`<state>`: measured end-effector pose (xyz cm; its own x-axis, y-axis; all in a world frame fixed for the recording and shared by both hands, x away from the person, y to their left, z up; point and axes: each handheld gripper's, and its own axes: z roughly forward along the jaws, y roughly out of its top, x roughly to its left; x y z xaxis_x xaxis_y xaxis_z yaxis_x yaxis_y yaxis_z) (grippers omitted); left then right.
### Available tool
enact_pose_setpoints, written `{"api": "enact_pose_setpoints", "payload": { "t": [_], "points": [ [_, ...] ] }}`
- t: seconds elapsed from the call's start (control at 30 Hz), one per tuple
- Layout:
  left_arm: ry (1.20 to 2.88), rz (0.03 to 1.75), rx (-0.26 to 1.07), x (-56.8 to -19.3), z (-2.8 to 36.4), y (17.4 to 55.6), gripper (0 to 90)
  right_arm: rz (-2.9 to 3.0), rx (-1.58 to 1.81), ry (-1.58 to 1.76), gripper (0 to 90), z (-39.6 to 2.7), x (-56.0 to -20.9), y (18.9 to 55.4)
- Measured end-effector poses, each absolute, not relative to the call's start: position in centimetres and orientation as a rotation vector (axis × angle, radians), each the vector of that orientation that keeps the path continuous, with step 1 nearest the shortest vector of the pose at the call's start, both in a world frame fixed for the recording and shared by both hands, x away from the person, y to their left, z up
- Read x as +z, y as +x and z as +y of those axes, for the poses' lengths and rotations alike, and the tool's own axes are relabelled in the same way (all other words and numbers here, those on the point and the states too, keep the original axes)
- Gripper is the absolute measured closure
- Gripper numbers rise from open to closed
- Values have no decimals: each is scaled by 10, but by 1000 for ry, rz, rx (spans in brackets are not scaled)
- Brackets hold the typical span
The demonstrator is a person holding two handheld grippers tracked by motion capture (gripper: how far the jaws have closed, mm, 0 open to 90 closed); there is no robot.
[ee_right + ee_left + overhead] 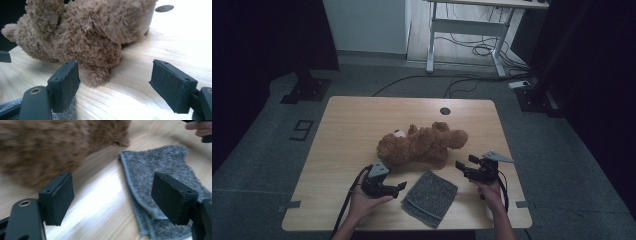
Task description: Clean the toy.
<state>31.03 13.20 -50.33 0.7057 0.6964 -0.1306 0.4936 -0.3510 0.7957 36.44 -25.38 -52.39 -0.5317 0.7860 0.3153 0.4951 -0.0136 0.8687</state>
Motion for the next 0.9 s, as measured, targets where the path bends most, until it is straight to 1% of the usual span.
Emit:
{"api": "enact_pose_setpoints", "payload": {
  "t": [0.3, 0.5, 0.6, 0.63, 0.77, 0.9],
  "points": [
    [2111, 766, 196, -507, 71, 305, 186, 1974, 1561, 1395, 226, -262, -531, 364],
    [2154, 730, 152, -518, 43, 302, 181, 1960, 1584, 1394, 226, -265, -531, 363],
    [2164, 738, 175, -520, 35, 299, 144, 1956, 1585, 1396, 226, -265, -532, 363],
    [2172, 744, 205, -522, 30, 297, 142, 1958, 1591, 1393, 226, -266, -532, 363],
    [2194, 751, 191, -529, 24, 298, 142, 1958, 1594, 1392, 226, -266, -532, 363],
    [2263, 760, 220, -540, 18, 298, 142, 1949, 1604, 1388, 226, -267, -532, 363]
  ]
}}
